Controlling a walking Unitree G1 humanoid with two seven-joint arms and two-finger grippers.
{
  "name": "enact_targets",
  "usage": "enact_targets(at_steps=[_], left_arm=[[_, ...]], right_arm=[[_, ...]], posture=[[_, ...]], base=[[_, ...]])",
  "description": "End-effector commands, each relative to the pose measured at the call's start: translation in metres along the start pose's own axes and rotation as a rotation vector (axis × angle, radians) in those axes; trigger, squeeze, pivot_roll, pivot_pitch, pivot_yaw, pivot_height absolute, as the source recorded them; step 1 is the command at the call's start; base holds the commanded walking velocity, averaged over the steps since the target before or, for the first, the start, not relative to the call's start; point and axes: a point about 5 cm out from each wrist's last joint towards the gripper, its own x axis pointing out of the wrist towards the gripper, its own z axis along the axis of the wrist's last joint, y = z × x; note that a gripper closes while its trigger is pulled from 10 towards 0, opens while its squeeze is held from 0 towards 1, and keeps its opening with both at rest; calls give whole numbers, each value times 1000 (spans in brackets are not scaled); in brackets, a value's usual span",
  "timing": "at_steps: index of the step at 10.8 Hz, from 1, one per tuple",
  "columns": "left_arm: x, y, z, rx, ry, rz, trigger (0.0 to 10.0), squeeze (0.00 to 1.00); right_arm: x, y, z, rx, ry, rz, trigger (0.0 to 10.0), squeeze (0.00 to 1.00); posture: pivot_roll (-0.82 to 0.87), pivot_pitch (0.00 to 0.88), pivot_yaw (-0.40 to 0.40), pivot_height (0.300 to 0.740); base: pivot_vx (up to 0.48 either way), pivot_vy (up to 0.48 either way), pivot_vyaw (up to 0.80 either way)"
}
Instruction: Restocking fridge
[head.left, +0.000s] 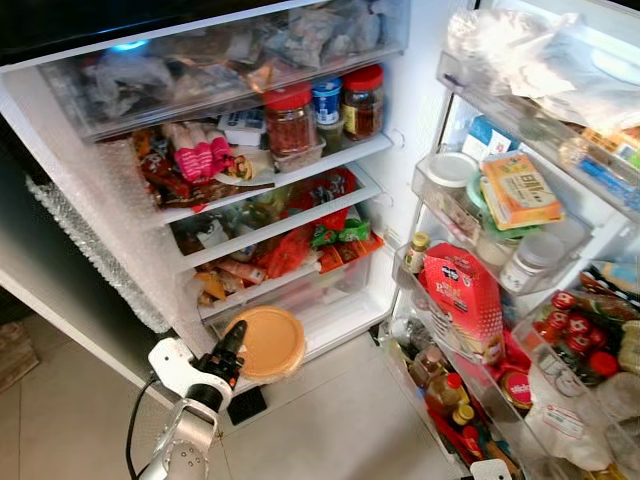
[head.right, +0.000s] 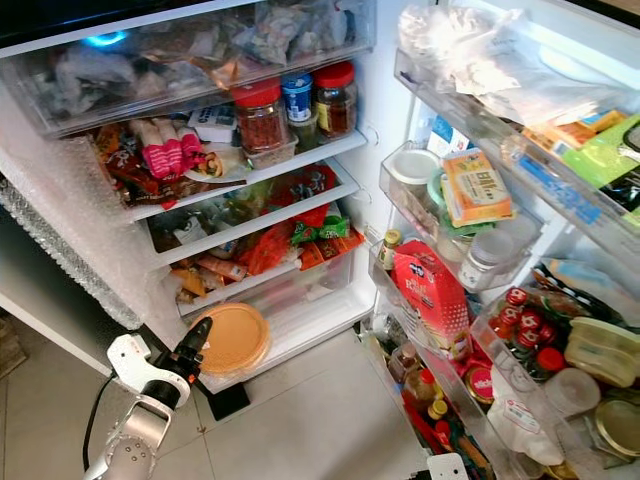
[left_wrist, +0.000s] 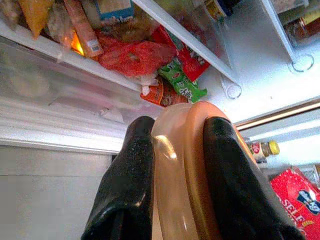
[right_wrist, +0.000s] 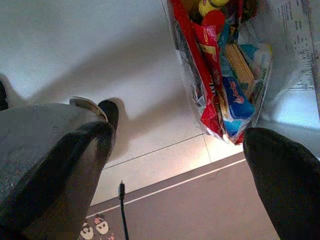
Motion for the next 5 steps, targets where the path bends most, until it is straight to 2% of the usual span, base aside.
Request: enact_targets(at_steps=[1,5], left_arm=[[-2,0,4,6,-5,-6,10000,0],[-6,3,3,5,21,3,10000,0]], right_arm=[[-2,1,-9,-10,25,-4,10000,0],[0,2,-3,1,23,-30,10000,0]], posture=[[-123,111,40,740],[-118,110,46,740]], base=[[0,0,0],[0,0,0]])
